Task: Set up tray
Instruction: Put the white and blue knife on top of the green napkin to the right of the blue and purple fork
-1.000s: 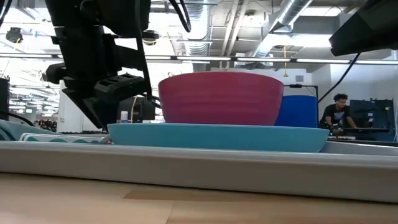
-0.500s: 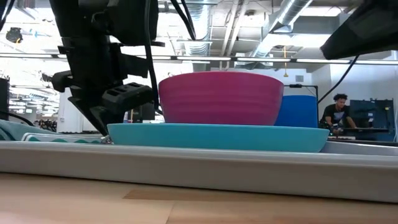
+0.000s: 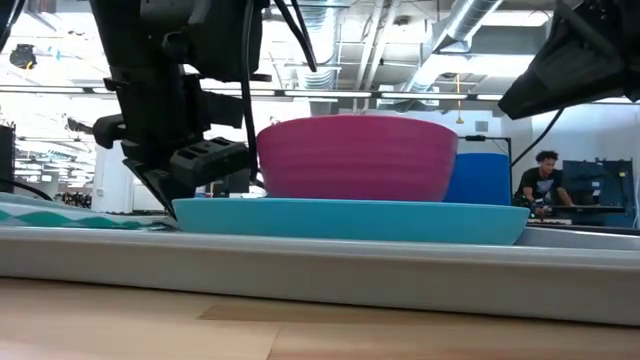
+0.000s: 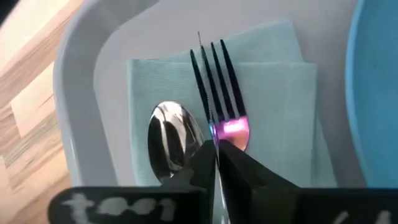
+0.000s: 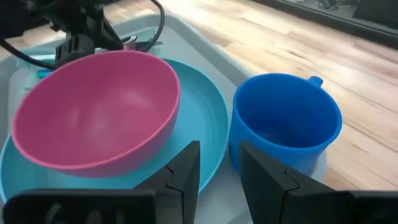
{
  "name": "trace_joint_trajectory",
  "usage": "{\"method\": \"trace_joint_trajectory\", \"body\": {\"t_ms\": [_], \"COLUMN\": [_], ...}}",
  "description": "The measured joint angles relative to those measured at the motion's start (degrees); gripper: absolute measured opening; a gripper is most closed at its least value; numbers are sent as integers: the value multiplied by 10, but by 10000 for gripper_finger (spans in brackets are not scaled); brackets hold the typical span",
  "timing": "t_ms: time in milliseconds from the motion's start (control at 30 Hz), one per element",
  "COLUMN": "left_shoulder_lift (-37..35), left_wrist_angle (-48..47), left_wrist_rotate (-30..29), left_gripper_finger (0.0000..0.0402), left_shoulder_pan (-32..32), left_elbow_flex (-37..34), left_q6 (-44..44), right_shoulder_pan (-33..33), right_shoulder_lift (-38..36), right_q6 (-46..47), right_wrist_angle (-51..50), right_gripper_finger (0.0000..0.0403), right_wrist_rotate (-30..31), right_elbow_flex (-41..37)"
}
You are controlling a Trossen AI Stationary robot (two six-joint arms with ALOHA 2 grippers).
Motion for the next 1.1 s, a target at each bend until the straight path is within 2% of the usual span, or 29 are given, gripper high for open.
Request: {"method": "trace_joint_trajectory", "body": {"t_ms": [167,333,467,767,967,1100], "left_shoulder_lift": [-2,-4,-5,-1,0,0], "left_wrist_angle": [-20,-91,-108,-83,-9,0], "left_wrist_rotate": [2,-8,-14,-48,-43,-44], "left_gripper_finger": [1,0,0,0,0,0], "left_shoulder_pan": [2,-16,-31,-47,-47,-43], "left_elbow_flex": [11,69,108,106,82,77], "left_q6": [7,-16,-31,-84,-84,-83], "right_shoulder_pan": [1,1,1,1,1,1], "right_shoulder_lift": [0,0,0,0,0,0], "right_q6": [0,0,0,0,0,0], "right_wrist_angle": [4,7,9,9,7,7], "right_gripper_finger": [102,102,102,102,102,102], "right_wrist_rotate": [-1,-1,-1,-1,-1,-1], "right_elbow_flex": [0,0,0,0,0,0]}}
